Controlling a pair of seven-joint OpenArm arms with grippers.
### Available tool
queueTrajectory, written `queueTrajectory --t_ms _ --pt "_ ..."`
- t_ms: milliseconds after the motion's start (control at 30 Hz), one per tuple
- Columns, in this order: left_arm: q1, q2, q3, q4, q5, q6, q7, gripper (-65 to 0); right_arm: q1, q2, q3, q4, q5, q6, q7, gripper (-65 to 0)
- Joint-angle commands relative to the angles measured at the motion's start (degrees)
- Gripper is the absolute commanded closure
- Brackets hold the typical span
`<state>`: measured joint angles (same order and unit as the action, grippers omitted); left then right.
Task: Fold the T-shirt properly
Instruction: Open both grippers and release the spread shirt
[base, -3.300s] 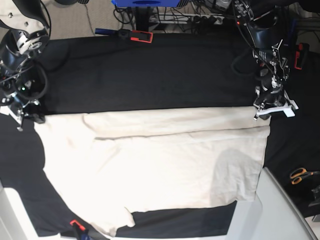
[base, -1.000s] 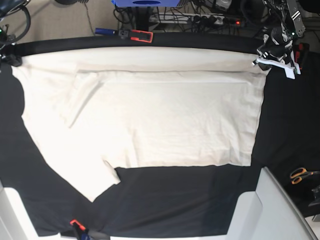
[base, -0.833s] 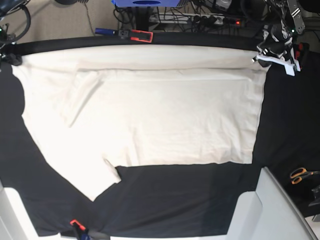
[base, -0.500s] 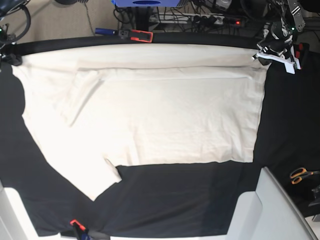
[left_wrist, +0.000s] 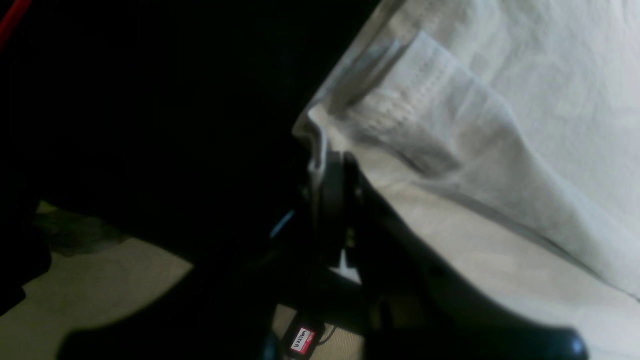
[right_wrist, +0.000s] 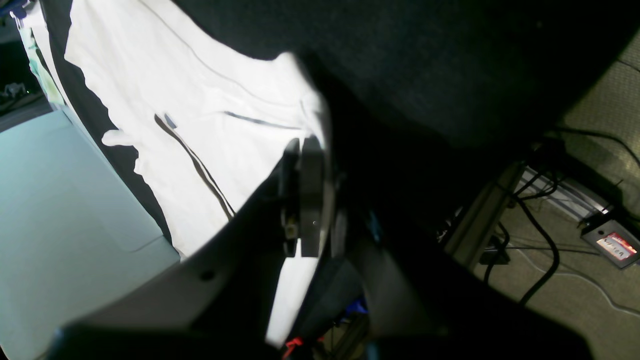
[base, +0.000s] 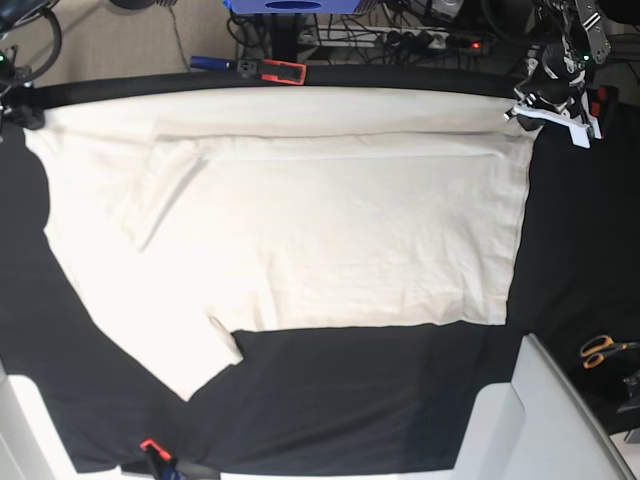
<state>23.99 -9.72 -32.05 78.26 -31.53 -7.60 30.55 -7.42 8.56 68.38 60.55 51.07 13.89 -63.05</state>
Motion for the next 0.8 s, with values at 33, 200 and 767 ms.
queueTrajectory --t_ms 33,200,767 --pt "0.41 -1.23 -0.87 0.82 0.98 1.13 -1.05 0.0 -0.54 1.51 0.59 1.2 1.02 -0.31 1.99 -1.2" --pt "0.14 -1.23 -0.87 0.82 0.98 1.13 -1.05 0.0 -0.62 1.51 0.59 1.2 0.93 -0.31 1.9 -1.2" --pt "0.5 -1.05 -3.07 0.2 2.91 1.31 -0.96 -19.6 -0.71 0.28 6.39 1.2 0.93 -0.22 1.64 -39.5"
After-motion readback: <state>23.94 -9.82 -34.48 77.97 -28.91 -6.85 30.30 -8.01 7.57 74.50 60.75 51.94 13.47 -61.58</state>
